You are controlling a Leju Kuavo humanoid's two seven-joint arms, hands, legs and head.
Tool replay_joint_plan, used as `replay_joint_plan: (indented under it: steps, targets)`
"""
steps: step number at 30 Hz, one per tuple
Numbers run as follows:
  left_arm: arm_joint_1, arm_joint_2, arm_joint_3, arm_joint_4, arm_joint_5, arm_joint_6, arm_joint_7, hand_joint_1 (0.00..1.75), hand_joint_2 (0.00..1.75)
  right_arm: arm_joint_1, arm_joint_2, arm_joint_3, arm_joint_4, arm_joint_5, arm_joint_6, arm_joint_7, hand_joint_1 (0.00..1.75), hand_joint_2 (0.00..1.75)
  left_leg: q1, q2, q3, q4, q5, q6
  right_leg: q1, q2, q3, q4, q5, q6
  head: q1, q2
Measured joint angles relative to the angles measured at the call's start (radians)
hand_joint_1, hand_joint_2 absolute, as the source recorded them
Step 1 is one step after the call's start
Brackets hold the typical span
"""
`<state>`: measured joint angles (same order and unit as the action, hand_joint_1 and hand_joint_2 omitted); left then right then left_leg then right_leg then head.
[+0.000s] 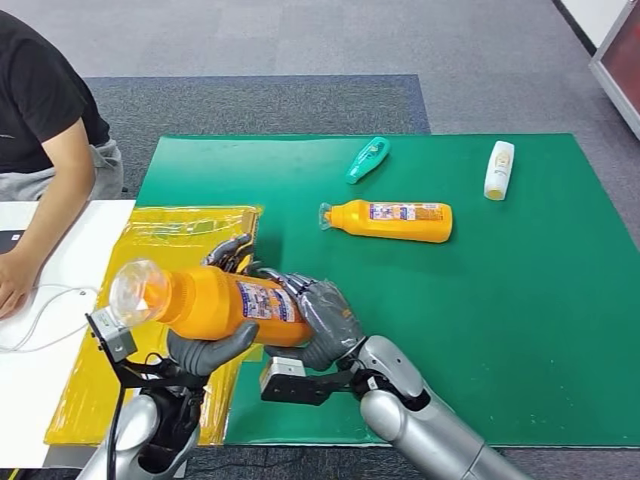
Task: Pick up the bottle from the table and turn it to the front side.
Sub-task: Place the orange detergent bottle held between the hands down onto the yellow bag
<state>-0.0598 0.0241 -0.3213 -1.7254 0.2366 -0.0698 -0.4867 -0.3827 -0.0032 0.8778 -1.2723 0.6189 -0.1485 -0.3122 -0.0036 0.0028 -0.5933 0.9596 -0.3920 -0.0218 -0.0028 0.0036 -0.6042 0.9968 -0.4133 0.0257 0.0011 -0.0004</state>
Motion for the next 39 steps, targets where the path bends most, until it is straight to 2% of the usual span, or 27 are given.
replay_joint_plan:
  steps: [8,19,25,30,31,32,35,36,39]
  targets:
    - [0.000,0.009,-0.001,0.000,-0.047,0.000,-0.035,1.75,1.75,0.000,0.004,0.001,0.004,-0.012,-0.002,-0.016,1.75,1.75,0.000,0.000,0.000,0.000,0.000,0.000,0.000,0.000,0.000,0.000,0.000,0.000,0.000,0.000]
    - [-0.004,0.010,-0.001,0.000,-0.056,0.000,-0.037,1.75,1.75,0.002,0.004,0.002,-0.003,-0.012,-0.002,-0.016,1.75,1.75,0.000,0.000,0.000,0.000,0.000,0.000,0.000,0.000,0.000,0.000,0.000,0.000,0.000,0.000]
    - [-0.005,0.010,-0.006,0.000,-0.086,0.018,-0.047,1.75,1.75,0.005,0.004,0.002,-0.006,-0.012,-0.015,-0.016,1.65,1.75,0.000,0.000,0.000,0.000,0.000,0.000,0.000,0.000,0.000,0.000,0.000,0.000,0.000,0.000]
    - [-0.006,0.016,-0.020,-0.005,-0.143,0.054,-0.055,1.75,1.75,0.021,0.004,-0.002,-0.011,-0.075,-0.012,-0.025,1.73,1.75,0.000,0.000,0.000,0.000,0.000,0.000,0.000,0.000,0.000,0.000,0.000,0.000,0.000,0.000]
    - [-0.006,0.019,-0.023,-0.006,-0.162,0.064,-0.052,1.75,1.75,0.028,0.004,-0.004,-0.012,-0.093,-0.012,-0.028,1.66,1.75,0.000,0.000,0.000,0.000,0.000,0.000,0.000,0.000,0.000,0.000,0.000,0.000,0.000,0.000]
    - [-0.006,0.024,-0.024,-0.007,-0.181,0.074,-0.048,1.75,1.75,0.036,0.004,-0.008,-0.013,-0.108,-0.015,-0.030,1.48,1.75,0.000,0.000,0.000,0.000,0.000,0.000,0.000,0.000,0.000,0.000,0.000,0.000,0.000,0.000]
    - [-0.005,0.049,-0.028,-0.010,-0.260,0.092,-0.021,1.75,1.75,0.071,0.004,-0.028,-0.018,-0.130,-0.025,-0.034,0.38,1.75,0.000,0.000,-0.001,0.000,0.000,0.000,0.000,0.000,0.000,0.000,0.000,0.000,0.000,0.000]
    - [-0.005,0.059,-0.028,-0.013,-0.293,0.093,-0.009,1.75,1.75,0.085,0.004,-0.036,-0.021,-0.134,-0.028,-0.036,0.15,1.75,0.000,0.000,-0.001,0.000,0.000,0.000,0.000,0.000,0.000,0.000,0.000,0.000,0.000,0.000]
    - [-0.004,0.099,-0.029,-0.027,-0.400,0.086,0.027,1.75,1.75,0.125,0.007,-0.056,-0.029,-0.145,-0.028,-0.038,0.07,1.75,0.000,0.000,-0.001,0.000,0.000,0.000,0.000,0.000,0.000,0.000,0.000,0.000,0.000,0.000]
